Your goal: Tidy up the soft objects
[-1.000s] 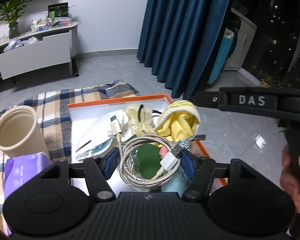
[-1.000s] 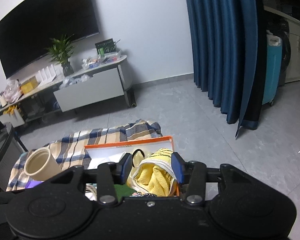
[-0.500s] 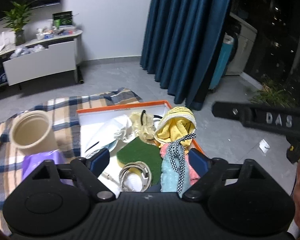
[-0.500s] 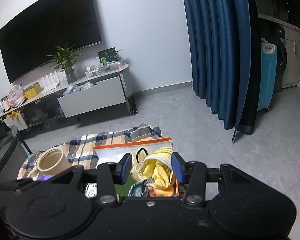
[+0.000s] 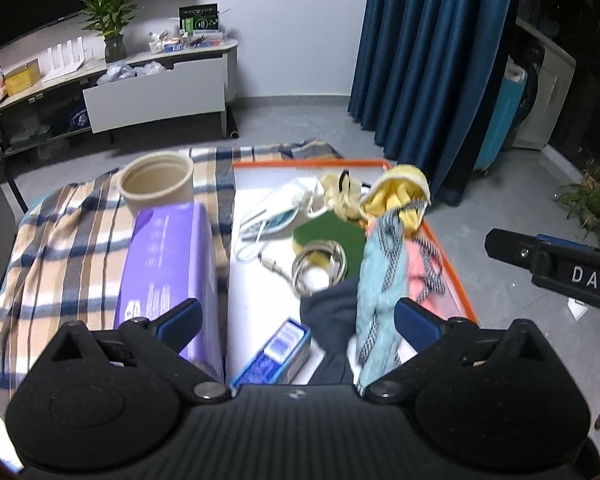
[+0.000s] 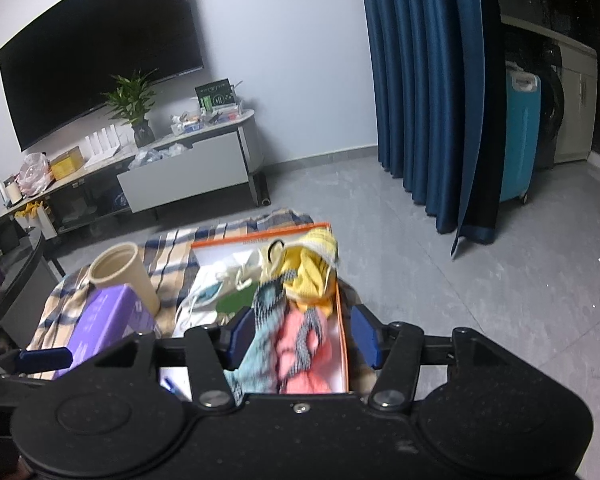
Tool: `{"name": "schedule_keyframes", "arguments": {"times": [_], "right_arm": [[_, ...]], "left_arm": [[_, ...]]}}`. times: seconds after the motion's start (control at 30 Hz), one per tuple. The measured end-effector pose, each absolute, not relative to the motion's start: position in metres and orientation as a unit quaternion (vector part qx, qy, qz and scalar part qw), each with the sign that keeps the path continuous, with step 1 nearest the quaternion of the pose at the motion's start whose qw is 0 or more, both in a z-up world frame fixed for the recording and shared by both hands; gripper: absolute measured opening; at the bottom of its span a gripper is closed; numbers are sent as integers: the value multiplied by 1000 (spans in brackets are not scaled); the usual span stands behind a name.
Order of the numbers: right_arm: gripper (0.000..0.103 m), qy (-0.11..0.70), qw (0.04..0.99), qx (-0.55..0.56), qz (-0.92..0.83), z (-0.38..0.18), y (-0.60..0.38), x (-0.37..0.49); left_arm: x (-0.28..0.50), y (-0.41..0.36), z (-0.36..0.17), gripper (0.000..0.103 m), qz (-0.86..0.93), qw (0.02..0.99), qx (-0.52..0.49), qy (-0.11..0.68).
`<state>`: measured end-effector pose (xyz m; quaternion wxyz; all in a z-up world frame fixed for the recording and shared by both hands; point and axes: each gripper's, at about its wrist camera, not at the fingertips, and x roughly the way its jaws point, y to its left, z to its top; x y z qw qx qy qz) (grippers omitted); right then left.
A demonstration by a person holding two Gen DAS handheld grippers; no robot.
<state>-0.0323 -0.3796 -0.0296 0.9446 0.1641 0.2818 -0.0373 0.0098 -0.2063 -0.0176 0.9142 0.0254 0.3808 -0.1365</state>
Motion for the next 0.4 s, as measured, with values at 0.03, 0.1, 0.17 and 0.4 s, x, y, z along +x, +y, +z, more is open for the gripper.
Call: {"name": "schedule_keyframes", "arguments": {"times": [0.03,0.1,0.17,0.4], "right_arm": [[66,284,944,164,-37,-32,-379,-36],[66,286,943,164,-34,-34,-377,-41],[66,286,943,165,-34,-34,-376,-44],[66,288,942,168,-32,-36,-375,-51]], "left_arm": [[7,-206,-18,103,-137,914,27,381],[3,-205,-19,103,-138,914,28,380],[-3,-204,-20,103,-137,915,32,378],[-10,-204,-20,103,-126,919,39,372]]}}
